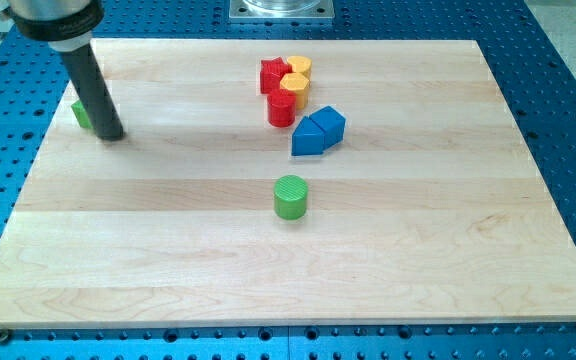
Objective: Push the green circle diagonally below to the green star
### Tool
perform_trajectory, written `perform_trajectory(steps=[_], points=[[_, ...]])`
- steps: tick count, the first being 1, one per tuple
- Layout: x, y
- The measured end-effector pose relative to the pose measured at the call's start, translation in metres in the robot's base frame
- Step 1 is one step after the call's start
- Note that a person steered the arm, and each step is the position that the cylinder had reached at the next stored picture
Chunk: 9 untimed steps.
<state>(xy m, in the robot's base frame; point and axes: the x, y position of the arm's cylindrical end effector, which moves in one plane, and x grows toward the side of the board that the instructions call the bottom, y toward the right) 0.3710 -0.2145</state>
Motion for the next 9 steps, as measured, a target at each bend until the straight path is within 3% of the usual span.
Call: perform_trajectory(steps=[1, 2, 3, 5, 6, 7, 8, 9], points=[[-0.014, 0.001], [0.014, -0.051], [-0.046, -0.034], [-0.042, 0.035], [-0.087, 0.053], [-0.086, 0.003], [-0.023, 0.071], [0.022, 0.102]])
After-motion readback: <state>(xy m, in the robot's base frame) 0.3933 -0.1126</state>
